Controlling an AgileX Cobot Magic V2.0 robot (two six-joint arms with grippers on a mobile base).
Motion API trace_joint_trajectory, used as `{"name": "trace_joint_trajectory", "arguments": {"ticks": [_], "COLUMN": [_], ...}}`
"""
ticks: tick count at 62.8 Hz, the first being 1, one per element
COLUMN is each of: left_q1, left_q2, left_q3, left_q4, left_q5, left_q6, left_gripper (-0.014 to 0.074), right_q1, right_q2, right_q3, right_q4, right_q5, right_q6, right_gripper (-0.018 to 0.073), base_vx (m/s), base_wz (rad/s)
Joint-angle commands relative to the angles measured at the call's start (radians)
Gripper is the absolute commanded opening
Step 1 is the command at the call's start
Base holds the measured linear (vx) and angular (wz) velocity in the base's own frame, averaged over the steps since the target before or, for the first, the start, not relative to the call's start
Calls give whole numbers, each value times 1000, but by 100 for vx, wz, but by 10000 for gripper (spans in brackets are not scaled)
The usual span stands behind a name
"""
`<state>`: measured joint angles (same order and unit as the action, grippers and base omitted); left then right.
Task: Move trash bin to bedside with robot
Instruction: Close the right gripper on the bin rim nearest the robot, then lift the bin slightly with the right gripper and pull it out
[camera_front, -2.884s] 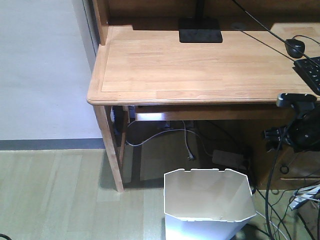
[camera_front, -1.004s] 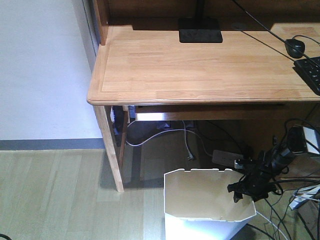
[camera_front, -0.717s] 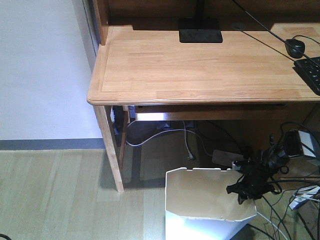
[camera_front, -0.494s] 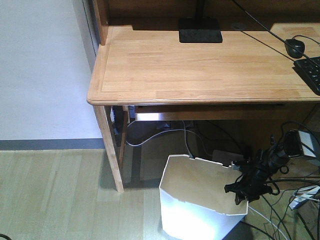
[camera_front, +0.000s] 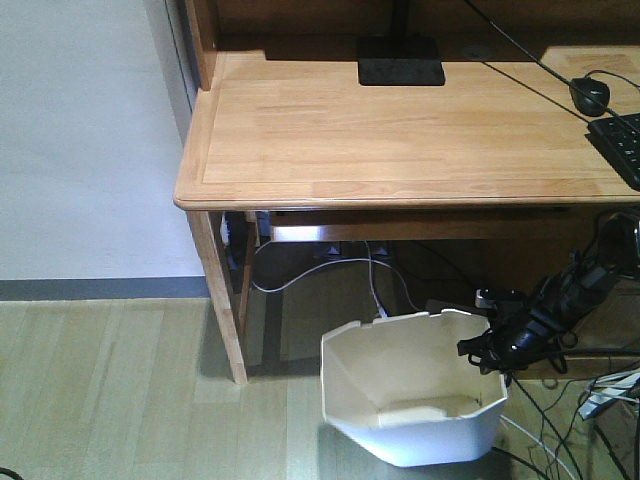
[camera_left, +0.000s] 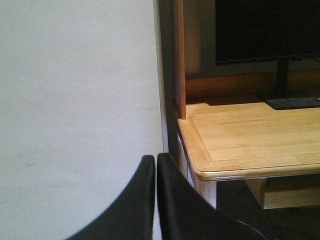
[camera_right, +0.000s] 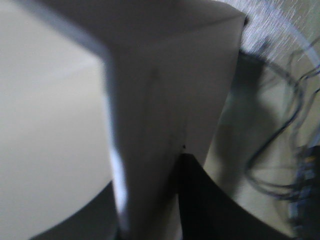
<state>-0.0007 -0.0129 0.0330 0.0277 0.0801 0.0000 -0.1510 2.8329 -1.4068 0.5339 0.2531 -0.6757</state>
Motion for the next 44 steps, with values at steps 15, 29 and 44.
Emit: {"name": "trace_joint_trajectory", "arguments": {"ticks": [15,29,44], "left_q1": [-6,-6,-6], "left_q2": [-14,-14,-14], "left_q3": [12,12,12], "left_q4": [-9,-9,-9], "left_q5": [-74,-74,-74], "left_q6": [-14,-14,-14], "left_gripper": [-6,-6,-6], "right_q1": [-1,-1,-1], "right_q2": [-213,-296,-449], "right_q3": [136,191,304], "right_q4": [134,135,223], "right_q5": [47,80,103], "right_q6": [-170,-184,-349], "right_gripper": [-8,-8,-8], "base_vx": [0,0,0], "base_wz": [0,0,0]}}
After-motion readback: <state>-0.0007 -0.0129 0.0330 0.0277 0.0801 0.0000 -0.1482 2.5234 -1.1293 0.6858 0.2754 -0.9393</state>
